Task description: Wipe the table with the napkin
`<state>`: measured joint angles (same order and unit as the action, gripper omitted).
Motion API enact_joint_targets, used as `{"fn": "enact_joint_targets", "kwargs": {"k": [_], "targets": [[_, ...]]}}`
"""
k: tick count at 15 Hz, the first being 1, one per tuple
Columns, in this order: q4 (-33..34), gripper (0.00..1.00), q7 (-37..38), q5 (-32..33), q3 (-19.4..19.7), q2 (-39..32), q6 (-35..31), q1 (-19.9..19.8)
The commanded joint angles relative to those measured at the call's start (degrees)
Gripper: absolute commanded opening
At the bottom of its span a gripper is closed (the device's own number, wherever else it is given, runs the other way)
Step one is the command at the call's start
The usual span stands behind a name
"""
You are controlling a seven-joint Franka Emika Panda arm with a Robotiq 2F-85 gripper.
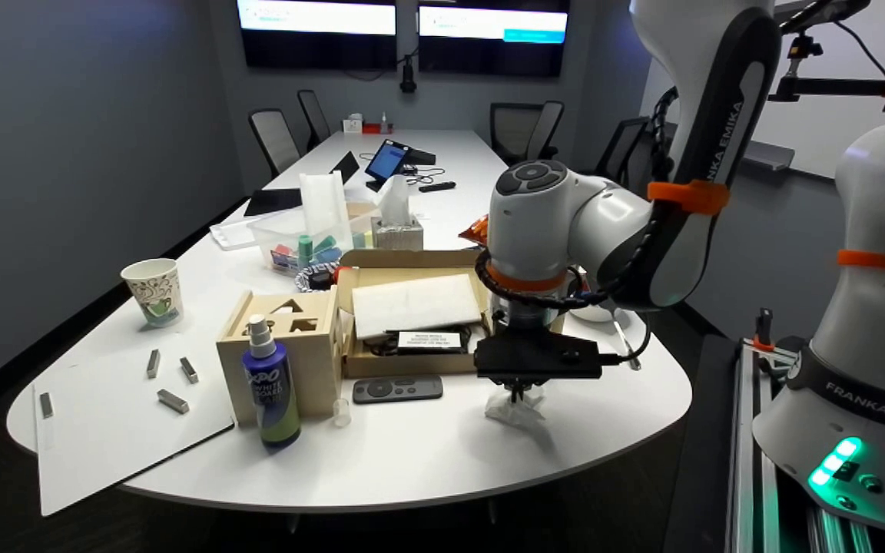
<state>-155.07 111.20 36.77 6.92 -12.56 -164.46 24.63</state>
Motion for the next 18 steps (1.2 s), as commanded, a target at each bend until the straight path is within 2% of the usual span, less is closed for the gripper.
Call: {"fn": "enact_joint_targets", "kwargs": {"k": [1, 3, 4, 8, 14, 18], "targets": [[-2.96, 0.01, -0.78, 1.08, 0.56, 0.98, -6.36, -0.90], [-4.04, 0.01, -3.03, -1.76, -1.31, 0.51, -6.96, -2.05], [-2.09, 0.01, -2.70, -2.52, -2.83, -1.80, -6.52, -3.15], [-2.32, 0.01, -1.70, -6.12, -7.07, -2.24, -4.00, -5.56], [-3.36, 0.01, 7.43, -12.33, -8.84, 0.11, 2.12, -5.25], [-3.12, 0.01, 16.83, -14.08, -8.69, 0.97, 5.80, -4.44]]}}
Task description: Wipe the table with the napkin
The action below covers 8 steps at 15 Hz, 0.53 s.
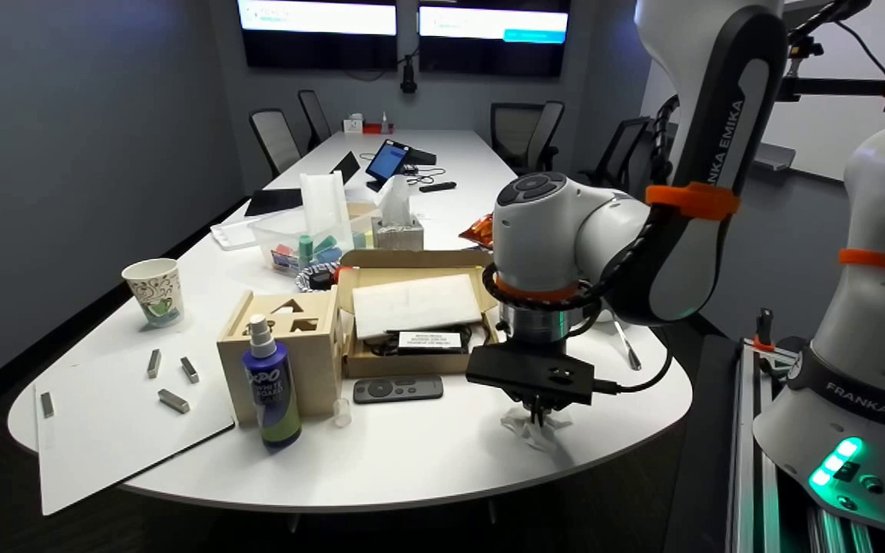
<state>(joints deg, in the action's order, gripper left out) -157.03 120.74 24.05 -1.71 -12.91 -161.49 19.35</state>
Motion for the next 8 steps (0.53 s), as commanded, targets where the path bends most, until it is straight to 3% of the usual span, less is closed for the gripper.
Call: {"fn": "enact_joint_targets", "kwargs": {"k": [1, 8], "targets": [[-0.59, 0.01, 10.16, -0.79, 0.15, 1.20, 3.71, 1.05], [-0.56, 0.01, 24.54, 7.04, 3.78, 1.96, 4.62, 2.01]]}}
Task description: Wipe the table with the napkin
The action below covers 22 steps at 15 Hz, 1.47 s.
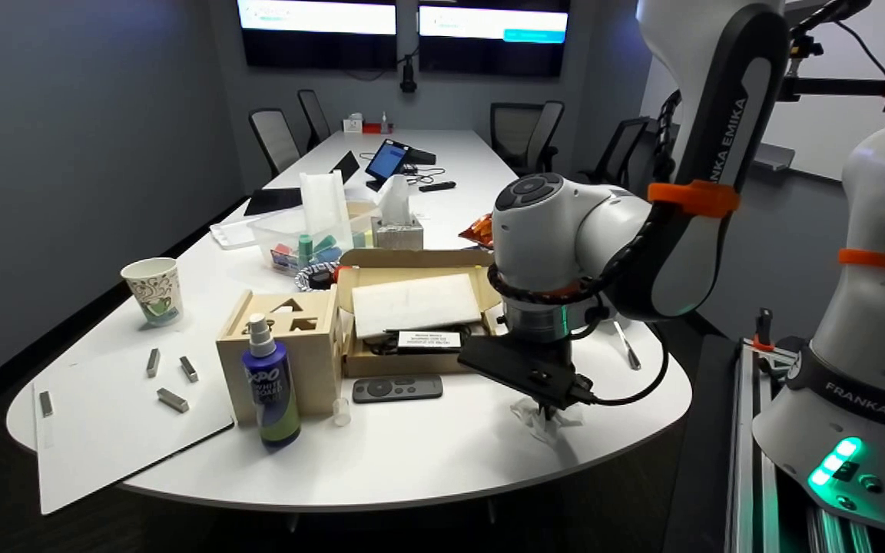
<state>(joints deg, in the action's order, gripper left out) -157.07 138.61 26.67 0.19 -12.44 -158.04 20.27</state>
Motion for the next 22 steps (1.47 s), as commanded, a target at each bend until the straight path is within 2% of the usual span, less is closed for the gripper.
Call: {"fn": "enact_joint_targets", "kwargs": {"k": [1, 4, 7, 10, 14, 19, 22], "targets": [[-0.51, 0.01, 7.35, 6.67, 2.69, 1.48, 0.53, 0.99], [-0.87, 0.01, 8.18, 15.39, 5.37, 2.02, -1.75, 1.17], [-0.94, 0.01, 7.59, 28.12, 8.95, 2.35, -8.53, 1.11], [0.84, 0.01, 4.71, 35.25, 10.50, 0.23, -15.96, 0.10], [4.52, 0.01, -3.68, 34.79, 8.97, -5.47, -22.40, -1.56], [10.77, 0.01, -13.30, 31.31, 3.66, -10.50, -18.89, -2.94], [14.23, 0.01, -20.25, 29.44, -0.91, -12.41, -18.04, -5.10]]}}
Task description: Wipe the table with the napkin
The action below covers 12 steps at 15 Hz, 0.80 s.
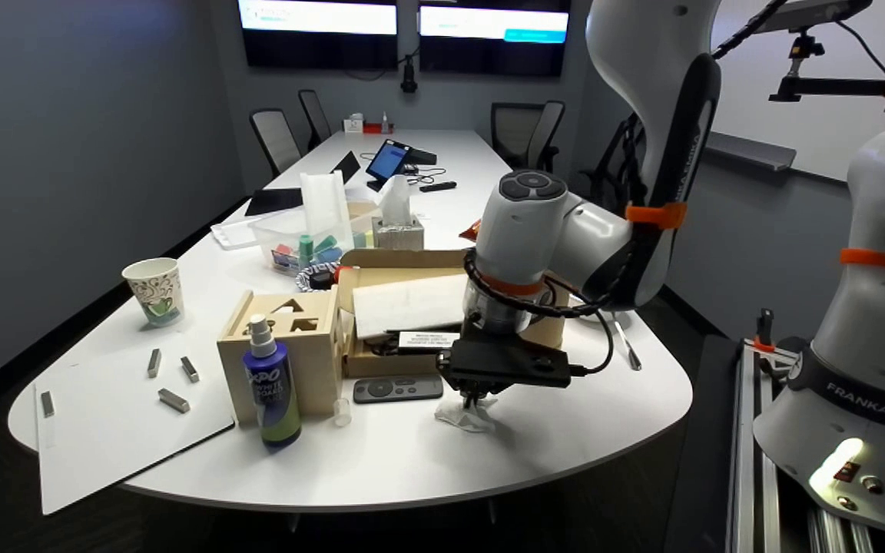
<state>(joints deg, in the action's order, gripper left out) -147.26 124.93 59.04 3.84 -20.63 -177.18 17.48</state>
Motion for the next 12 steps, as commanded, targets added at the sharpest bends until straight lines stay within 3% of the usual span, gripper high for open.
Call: {"fn": "enact_joint_targets", "kwargs": {"k": [1, 5, 6, 8, 12], "targets": [[5.65, 0.01, -8.91, -3.95, -6.13, -4.87, 2.28, -3.13], [9.70, 0.02, -16.66, -8.57, -11.17, -6.00, 7.38, -5.78], [10.33, 0.29, -18.12, -9.69, -12.17, -5.95, 8.84, -6.21], [11.31, 0.34, -21.65, -12.01, -14.39, -5.74, 11.36, -7.46], [12.55, 0.66, -28.32, -17.43, -19.24, -4.07, 18.52, -9.28]]}}
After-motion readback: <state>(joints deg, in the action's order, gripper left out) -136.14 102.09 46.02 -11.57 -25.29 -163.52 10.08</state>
